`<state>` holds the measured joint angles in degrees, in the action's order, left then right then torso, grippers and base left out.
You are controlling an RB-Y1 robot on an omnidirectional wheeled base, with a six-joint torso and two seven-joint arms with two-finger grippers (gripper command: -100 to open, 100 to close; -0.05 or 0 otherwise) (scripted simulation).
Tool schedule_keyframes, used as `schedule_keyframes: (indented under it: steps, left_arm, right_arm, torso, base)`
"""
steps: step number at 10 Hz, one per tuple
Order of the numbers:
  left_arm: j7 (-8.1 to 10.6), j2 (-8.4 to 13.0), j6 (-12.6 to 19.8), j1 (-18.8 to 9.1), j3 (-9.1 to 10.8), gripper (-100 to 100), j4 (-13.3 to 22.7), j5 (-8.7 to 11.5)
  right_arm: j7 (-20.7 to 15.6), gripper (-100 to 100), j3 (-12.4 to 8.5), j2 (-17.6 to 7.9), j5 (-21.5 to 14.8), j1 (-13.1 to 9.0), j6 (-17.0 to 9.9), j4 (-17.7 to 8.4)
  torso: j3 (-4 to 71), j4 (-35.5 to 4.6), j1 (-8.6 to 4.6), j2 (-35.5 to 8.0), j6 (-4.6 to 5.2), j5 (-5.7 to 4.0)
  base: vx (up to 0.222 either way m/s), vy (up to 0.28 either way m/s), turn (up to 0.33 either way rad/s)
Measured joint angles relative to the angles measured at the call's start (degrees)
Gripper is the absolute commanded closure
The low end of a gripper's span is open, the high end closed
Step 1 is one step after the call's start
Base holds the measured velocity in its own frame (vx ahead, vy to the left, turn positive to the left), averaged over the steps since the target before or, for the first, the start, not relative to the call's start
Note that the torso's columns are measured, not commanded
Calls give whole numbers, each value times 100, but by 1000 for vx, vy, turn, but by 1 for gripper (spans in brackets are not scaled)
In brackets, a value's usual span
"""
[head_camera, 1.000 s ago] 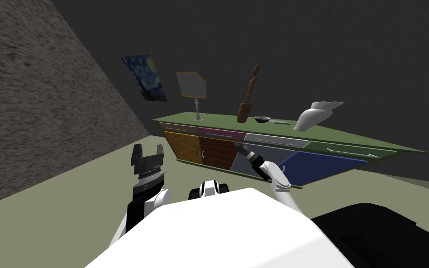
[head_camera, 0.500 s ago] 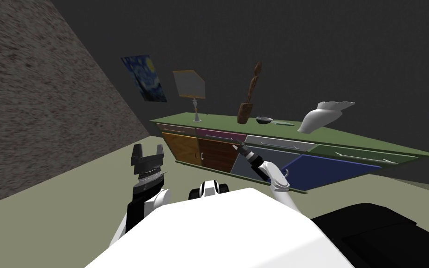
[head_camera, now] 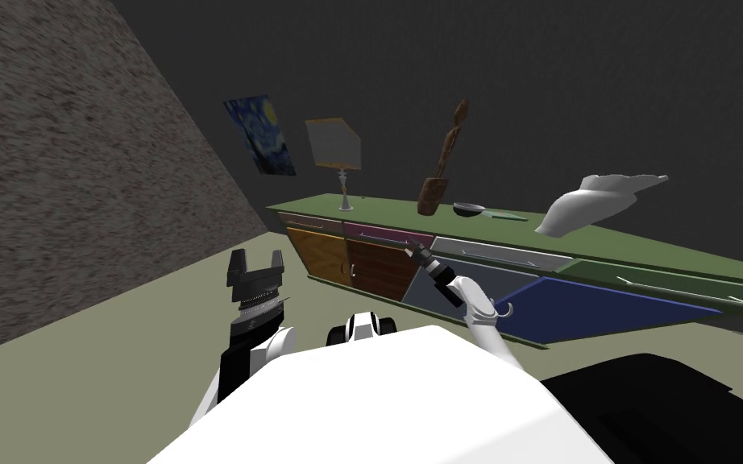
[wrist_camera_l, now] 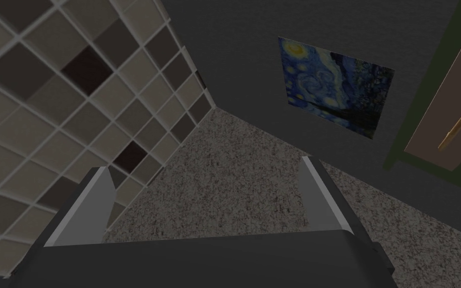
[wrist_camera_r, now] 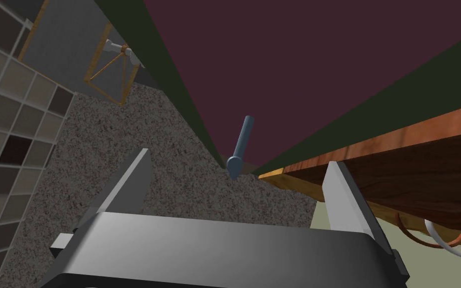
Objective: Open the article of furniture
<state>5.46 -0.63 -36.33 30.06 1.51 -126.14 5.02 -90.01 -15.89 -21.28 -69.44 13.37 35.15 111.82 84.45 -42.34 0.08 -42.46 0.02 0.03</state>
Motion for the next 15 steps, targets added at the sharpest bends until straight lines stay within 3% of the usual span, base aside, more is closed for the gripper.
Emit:
schedule_keyframes:
  steps: [2,3,8,13,14,15]
  left_arm:
    - [0,0,0,0,0,0,0,0]
    - [0,1,0,1,1,0,0,0]
    - [0,1,-1,2,1,0,0,0]
    - [0,-1,0,-1,0,0,0,0]
    - [0,0,0,0,0,0,0,0]
    - [0,0,0,1,0,0,0,0]
  right_arm:
    - [66,-100,-80,-115,-6,-267,-82,-289]
    - [59,100,-87,-118,-1,-281,-82,-311]
    - [-28,100,94,73,11,181,92,218]
    - [119,100,81,-20,18,259,109,390]
    - [132,-100,90,-22,9,288,115,372]
    - [233,-100,33,-135,26,266,108,380]
  torso:
    - [18,9,-13,28,-2,-5]
    - [20,9,-17,31,1,-5]
    - [-2,-4,-39,-4,26,-9]
    - [-7,-26,18,-20,-3,17]
    - [12,-25,2,11,-7,17]
    - [25,-4,-4,34,-5,7]
  base:
    - [-34,24,74]
    - [15,-14,-129]
    - [47,-22,-101]
    - [-135,88,-41]
    - [-20,33,-3]
    - [-9,47,-6]
